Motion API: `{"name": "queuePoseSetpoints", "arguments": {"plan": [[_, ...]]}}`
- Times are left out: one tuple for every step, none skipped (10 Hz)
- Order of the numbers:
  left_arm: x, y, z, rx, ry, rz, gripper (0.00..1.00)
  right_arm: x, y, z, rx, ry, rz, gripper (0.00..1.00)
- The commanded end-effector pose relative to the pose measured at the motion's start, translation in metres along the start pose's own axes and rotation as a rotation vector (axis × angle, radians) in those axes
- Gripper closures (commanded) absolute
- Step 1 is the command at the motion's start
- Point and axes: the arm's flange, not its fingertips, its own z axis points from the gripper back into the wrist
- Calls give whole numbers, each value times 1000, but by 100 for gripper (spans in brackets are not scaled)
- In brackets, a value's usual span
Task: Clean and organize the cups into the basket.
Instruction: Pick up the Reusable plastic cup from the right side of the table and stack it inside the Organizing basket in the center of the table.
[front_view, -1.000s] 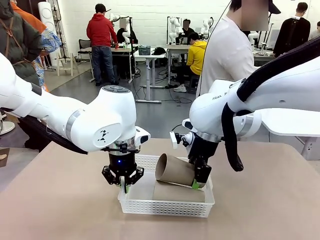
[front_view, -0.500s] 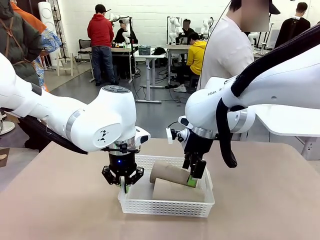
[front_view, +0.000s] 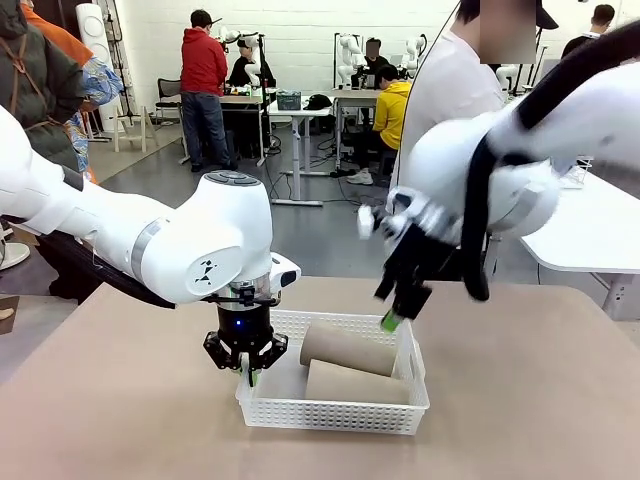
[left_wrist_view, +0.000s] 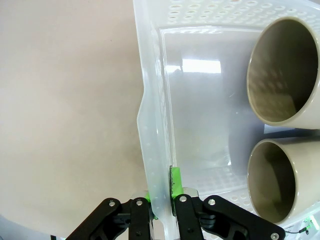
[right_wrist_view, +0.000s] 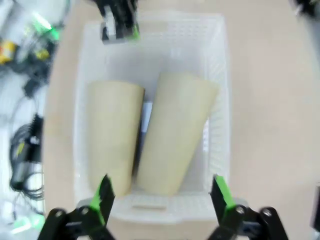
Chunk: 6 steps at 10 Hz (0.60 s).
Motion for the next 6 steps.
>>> {"name": "queuePoseSetpoints", "arguments": {"plan": [[0,0,1,2,-6,6,100,-53,32,77,-11,-286,19,0],[0,0,1,2,-6,6,100,-84,41,117,43,-477,63,0],[0,0,1,2,-6,6,100,-132,47,157,139,-699,108,0],[0,0,1,2,-6,6,100,-179,45,182,152,-846,111,0],[0,0,1,2,-6,6,100,-223,40,189,140,-925,53,0],[0,0,1,2,-6,6,100,-259,37,184,142,-956,4,0]]}}
